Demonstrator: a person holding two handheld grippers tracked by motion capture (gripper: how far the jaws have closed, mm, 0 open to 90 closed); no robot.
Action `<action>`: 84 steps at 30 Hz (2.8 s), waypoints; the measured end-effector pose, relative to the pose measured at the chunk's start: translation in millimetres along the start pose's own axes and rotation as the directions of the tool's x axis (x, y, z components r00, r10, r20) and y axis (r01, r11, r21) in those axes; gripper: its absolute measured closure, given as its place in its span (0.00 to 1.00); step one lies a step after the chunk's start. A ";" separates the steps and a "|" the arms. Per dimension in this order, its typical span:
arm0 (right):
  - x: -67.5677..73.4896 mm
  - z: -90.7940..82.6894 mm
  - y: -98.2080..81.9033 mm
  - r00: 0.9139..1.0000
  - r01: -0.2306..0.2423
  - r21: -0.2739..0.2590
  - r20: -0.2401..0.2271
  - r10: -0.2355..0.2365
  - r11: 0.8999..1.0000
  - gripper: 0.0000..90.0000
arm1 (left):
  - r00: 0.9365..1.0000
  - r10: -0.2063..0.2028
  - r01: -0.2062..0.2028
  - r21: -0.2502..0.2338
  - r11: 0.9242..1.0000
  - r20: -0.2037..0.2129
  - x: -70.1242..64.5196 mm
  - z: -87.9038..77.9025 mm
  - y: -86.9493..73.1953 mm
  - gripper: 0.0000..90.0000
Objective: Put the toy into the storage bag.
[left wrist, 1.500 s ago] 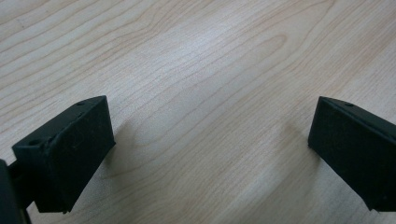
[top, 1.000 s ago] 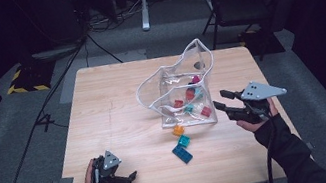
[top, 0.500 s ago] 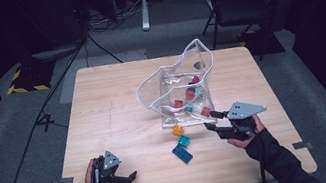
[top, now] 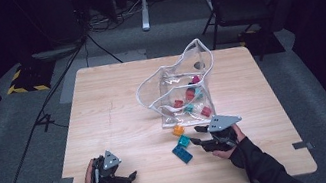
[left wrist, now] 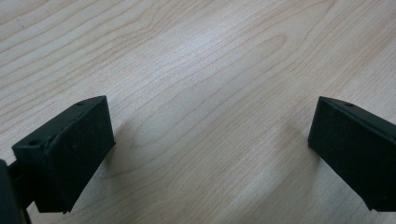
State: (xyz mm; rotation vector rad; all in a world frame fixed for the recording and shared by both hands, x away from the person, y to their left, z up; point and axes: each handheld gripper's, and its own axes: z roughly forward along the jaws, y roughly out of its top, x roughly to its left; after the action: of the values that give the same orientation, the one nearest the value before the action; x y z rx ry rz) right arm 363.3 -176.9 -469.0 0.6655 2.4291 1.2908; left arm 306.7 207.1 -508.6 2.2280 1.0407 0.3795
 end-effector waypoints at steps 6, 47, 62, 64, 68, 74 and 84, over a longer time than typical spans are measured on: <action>6.7 18.1 -2.5 1.000 0.006 0.035 -0.028 -0.005 0.999 0.56 | 1.000 0.000 0.000 0.000 1.000 0.000 0.0 0.0 0.0 0.01; -1.0 13.8 -9.3 1.000 0.004 0.042 0.024 -0.005 0.999 0.66 | 1.000 0.000 0.000 0.000 1.000 0.000 0.0 0.0 0.0 0.01; -20.5 -34.9 3.3 0.996 -0.021 -0.075 0.090 0.028 0.997 0.66 | 1.000 0.000 0.000 0.000 1.000 0.000 0.0 0.0 0.0 0.01; -22.5 -39.7 4.9 0.995 -0.023 -0.087 0.098 0.032 0.996 0.66 | 1.000 0.000 0.000 0.000 1.000 0.000 0.0 0.0 0.0 0.01; -26.8 -49.4 8.3 0.992 -0.029 -0.107 0.116 0.041 0.994 0.66 | 1.000 0.000 0.000 0.000 1.000 0.000 0.0 0.0 0.0 0.01; -32.7 -66.6 17.6 0.988 -0.025 -0.137 0.148 0.045 0.990 0.66 | 1.000 0.000 0.000 0.000 1.000 0.000 0.0 0.0 0.0 0.01; -44.7 -94.2 43.3 0.979 -0.003 -0.188 0.199 0.041 0.982 0.66 | 1.000 -0.002 0.002 -0.002 1.000 0.000 -0.1 0.1 0.0 0.01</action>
State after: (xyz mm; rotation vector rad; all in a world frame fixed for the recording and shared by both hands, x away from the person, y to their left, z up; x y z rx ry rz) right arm 367.5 -244.9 -379.0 0.7347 2.1143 1.3672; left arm 306.7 206.9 -508.7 2.2254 1.0421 0.3791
